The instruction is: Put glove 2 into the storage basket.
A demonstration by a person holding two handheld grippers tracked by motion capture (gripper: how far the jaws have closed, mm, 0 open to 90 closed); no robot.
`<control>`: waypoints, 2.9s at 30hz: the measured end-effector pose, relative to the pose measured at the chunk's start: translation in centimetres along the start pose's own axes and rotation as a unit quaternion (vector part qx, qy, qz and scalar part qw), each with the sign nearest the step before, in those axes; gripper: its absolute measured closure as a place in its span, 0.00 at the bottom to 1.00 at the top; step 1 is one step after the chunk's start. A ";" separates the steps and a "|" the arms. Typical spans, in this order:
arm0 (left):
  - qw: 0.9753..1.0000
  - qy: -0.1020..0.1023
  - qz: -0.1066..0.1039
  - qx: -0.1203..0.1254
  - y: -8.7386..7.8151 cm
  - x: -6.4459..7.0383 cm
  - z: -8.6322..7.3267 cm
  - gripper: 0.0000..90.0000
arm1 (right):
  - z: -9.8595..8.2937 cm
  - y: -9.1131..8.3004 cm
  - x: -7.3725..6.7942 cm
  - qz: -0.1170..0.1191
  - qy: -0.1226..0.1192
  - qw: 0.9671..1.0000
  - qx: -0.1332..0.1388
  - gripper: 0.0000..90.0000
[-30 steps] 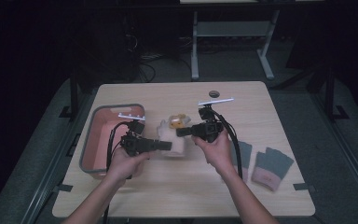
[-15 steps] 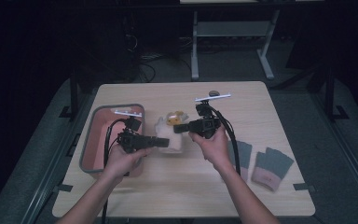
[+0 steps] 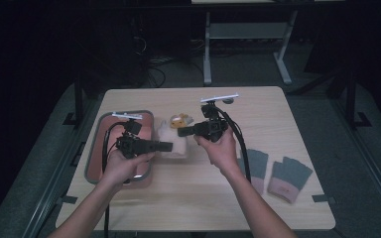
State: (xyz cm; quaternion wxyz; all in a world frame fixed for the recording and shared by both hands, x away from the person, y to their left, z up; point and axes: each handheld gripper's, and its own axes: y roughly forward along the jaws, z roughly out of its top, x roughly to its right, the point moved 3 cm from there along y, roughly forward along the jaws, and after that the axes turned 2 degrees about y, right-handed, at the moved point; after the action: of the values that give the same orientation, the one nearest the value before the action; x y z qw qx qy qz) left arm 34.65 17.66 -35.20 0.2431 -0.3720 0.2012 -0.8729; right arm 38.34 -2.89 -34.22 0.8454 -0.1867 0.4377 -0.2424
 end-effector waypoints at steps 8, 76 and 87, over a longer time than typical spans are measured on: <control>1.000 -0.001 0.005 0.006 -0.9 -0.2 0.6 0.75 | 0.9 0.3 -0.5 0.012 -0.002 1.000 0.003 0.93; 0.996 -0.055 0.057 0.044 -10.5 -6.6 -0.4 0.75 | 5.5 11.0 -5.2 0.104 -0.001 0.994 -0.039 0.93; 0.995 -0.074 0.050 0.041 -10.8 -7.7 -1.5 0.75 | 5.0 12.6 -5.0 0.105 0.003 0.993 -0.053 0.93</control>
State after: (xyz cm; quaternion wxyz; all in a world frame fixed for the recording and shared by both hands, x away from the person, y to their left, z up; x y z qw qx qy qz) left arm 35.24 30.95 -34.68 0.3155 -0.4145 0.1649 -0.8375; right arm 43.10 10.71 -34.85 0.8535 -0.1840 0.4700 -0.1296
